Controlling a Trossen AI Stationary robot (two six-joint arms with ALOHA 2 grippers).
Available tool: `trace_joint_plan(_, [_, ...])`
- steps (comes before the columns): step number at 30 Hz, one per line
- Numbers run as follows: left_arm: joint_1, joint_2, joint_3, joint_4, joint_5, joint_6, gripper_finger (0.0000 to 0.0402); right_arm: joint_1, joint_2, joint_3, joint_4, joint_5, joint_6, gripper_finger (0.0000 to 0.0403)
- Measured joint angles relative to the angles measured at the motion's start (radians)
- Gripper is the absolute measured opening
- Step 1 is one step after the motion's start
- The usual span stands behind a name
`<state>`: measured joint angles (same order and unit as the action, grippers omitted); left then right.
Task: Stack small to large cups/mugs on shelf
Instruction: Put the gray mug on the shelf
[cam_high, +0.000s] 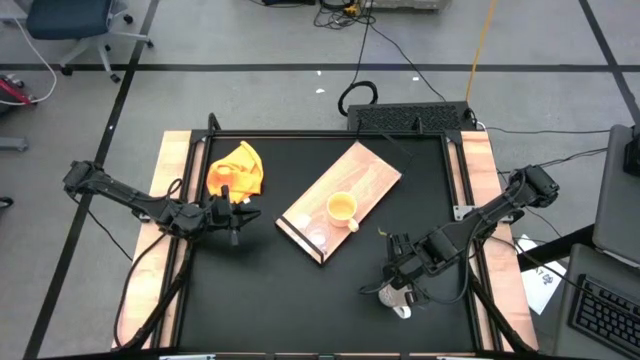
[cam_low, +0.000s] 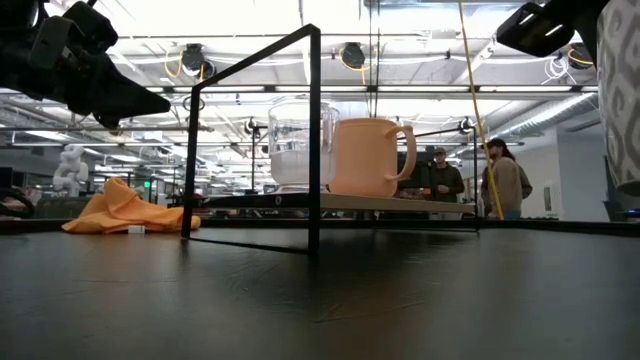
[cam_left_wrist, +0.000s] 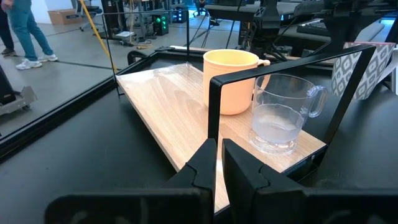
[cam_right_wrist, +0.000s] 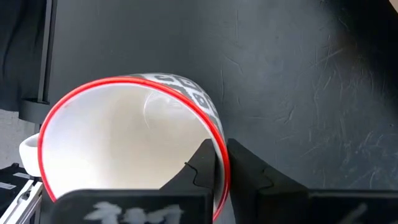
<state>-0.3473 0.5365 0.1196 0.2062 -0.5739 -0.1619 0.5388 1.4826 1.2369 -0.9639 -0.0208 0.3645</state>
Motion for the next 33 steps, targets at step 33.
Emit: trace_joint_plan(33, [0.000,0.000,0.000,-0.001,0.000,-0.004,0.0031,-0.177,-0.001,0.002,-0.128,0.028,-0.515,0.0012])
